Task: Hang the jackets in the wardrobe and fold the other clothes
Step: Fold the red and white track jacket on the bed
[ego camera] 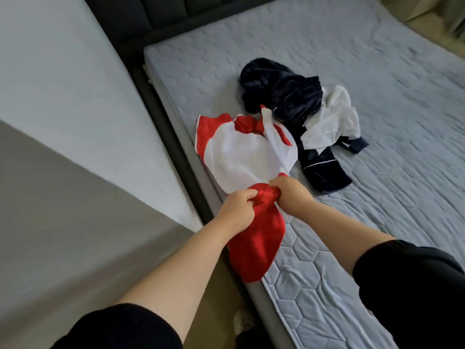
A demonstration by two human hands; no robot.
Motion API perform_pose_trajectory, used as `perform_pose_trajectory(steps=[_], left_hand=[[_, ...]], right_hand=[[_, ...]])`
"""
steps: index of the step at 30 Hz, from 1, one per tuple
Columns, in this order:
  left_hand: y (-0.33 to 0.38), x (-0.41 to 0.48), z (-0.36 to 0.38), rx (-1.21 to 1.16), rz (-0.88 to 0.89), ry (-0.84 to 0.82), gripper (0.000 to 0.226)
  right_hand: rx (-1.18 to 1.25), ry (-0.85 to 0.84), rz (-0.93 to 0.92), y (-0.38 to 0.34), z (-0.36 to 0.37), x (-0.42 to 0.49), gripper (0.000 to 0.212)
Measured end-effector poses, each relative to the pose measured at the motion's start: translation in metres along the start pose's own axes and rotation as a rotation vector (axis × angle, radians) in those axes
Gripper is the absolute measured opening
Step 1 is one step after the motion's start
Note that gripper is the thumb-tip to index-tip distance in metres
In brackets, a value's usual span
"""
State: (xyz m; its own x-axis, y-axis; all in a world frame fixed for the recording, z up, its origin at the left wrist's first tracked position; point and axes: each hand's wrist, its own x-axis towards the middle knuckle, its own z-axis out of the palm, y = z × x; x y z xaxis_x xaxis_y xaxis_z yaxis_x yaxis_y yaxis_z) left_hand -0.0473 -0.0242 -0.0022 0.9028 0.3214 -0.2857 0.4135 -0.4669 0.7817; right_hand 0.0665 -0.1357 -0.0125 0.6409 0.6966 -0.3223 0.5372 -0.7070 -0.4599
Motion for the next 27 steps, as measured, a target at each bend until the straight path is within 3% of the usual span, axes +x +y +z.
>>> perform_pose_trajectory(steps=[5,7,10,13,17,20,24,27], left_hand=[[0.025,-0.084,-0.020,0.054,-0.053,0.165,0.026],[0.047,-0.129,-0.030,0.019,-0.019,0.219,0.040],[0.085,-0.197,-0.052,-0.029,0.094,0.194,0.072],[0.111,-0.261,-0.067,-0.019,0.065,0.124,0.076],[0.141,-0.333,-0.063,-0.131,0.000,0.167,0.051],[0.178,-0.373,-0.052,-0.137,-0.090,0.227,0.026],[0.225,-0.418,-0.034,-0.124,-0.085,0.306,0.017],[0.269,-0.455,-0.012,-0.277,-0.102,0.360,0.009]], right_hand=[[0.422,0.193,0.149,-0.062,-0.031,-0.085,0.026],[0.489,0.240,0.137,-0.094,-0.049,-0.128,0.029],[0.525,0.258,0.111,-0.137,-0.081,-0.195,0.031],[0.642,0.250,0.081,-0.174,-0.111,-0.259,0.027],[0.937,0.229,0.064,-0.209,-0.148,-0.337,0.035],[0.981,0.198,0.013,-0.219,-0.169,-0.386,0.033],[1.166,0.170,0.002,-0.206,-0.185,-0.445,0.031],[1.324,0.037,-0.061,-0.169,-0.190,-0.494,0.018]])
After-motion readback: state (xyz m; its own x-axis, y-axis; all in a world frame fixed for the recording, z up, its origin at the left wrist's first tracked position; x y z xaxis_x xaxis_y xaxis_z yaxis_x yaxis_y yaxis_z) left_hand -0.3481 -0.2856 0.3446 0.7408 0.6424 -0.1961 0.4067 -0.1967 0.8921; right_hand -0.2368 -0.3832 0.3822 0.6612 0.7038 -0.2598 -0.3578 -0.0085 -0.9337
